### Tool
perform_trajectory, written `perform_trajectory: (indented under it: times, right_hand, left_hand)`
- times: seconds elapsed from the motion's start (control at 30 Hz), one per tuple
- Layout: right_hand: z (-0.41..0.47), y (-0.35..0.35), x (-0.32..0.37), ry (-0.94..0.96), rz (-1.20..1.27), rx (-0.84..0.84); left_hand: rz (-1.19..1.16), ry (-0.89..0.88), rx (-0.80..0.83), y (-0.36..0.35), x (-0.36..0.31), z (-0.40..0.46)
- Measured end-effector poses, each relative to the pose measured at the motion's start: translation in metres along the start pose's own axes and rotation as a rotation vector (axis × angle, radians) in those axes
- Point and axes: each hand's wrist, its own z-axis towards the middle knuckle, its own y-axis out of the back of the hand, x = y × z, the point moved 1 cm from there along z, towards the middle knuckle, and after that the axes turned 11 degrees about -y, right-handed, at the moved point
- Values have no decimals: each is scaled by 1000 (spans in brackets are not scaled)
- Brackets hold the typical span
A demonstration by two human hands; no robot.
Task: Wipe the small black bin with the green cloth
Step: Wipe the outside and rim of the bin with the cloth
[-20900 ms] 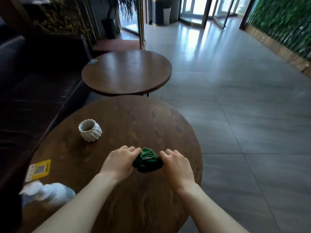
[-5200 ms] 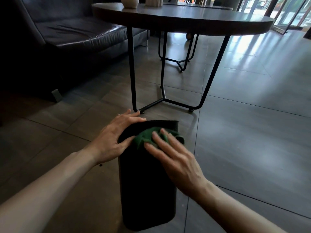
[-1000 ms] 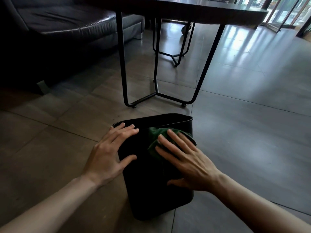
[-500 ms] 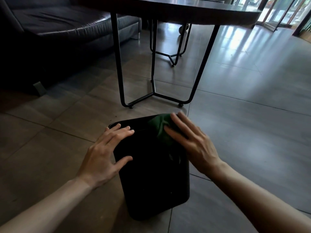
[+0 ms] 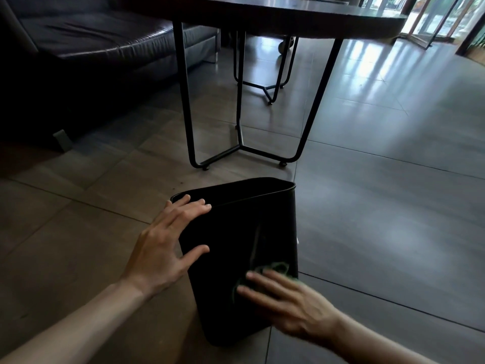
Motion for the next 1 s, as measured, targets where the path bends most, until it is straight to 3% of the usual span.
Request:
perform_trajectory:
  times: [0.23, 0.3, 0.47, 0.53, 0.63, 0.77, 0.83, 0.9, 1.0]
  right_hand:
    - [66, 37, -54, -517, 82, -280]
    - [61, 21, -30, -467, 109, -264]
    - [6, -14, 30, -37, 121, -30]
    - [4, -10, 25, 30, 99, 1]
    - [22, 10, -9, -70, 130, -73]
    - [51, 39, -60, -447, 161, -249]
    - [61, 41, -58, -548, 161, -294]
    - [56, 29, -35, -513, 173, -283]
    - [22, 4, 15, -268, 199, -132]
  left_hand:
    - [3, 7, 10, 0, -1, -2]
    - [8, 12, 7, 1, -1, -1]
    - [-6, 11, 5, -1, -4, -1]
    - [-14, 6, 1, 0, -6, -3]
    - [-1, 19, 3, 1, -5, -1]
    - [-1, 37, 2, 2, -5, 0]
    - [-6, 33, 3, 2, -5, -1]
    - [-1, 35, 7, 2, -5, -1]
    - [-5, 43, 0, 1, -6, -1]
